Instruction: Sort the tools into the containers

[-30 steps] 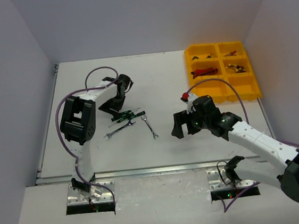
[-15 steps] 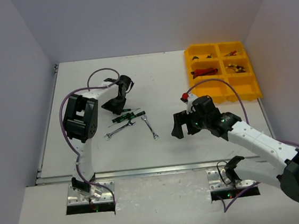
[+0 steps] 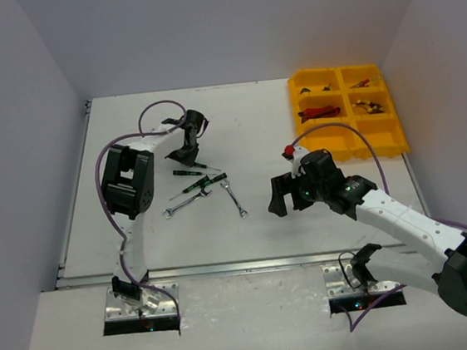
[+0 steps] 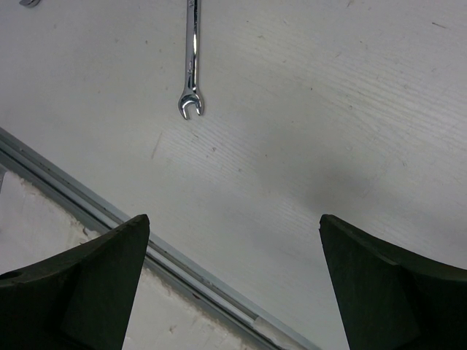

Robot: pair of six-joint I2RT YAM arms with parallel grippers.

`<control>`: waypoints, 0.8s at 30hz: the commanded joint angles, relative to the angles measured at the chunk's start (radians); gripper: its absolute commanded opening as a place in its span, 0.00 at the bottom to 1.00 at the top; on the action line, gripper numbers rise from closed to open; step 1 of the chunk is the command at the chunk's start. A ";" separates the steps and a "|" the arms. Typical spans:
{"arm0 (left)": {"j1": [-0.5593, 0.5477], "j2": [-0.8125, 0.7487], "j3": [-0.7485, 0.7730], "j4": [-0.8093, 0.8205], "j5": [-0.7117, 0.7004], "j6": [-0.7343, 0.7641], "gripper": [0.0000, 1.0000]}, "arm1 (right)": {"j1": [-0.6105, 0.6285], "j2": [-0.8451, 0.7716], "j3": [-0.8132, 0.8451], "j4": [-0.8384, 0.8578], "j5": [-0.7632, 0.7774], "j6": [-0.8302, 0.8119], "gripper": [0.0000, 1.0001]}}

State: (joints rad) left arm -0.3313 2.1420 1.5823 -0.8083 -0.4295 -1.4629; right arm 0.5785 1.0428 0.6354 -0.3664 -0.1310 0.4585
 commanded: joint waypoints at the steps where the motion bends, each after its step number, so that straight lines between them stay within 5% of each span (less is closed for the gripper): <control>1: 0.012 0.035 0.058 0.098 0.028 0.050 0.00 | 0.001 -0.013 -0.008 0.042 0.024 -0.017 0.98; 11: 0.006 -0.070 0.027 0.239 -0.002 0.138 0.00 | 0.001 -0.018 -0.016 0.053 0.061 -0.004 0.98; 24: 0.009 0.050 0.112 0.268 0.015 0.204 0.00 | 0.001 0.005 -0.014 0.059 0.072 -0.002 0.98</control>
State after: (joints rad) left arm -0.3275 2.1645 1.6477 -0.5775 -0.4140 -1.2876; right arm 0.5785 1.0426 0.6205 -0.3440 -0.0782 0.4561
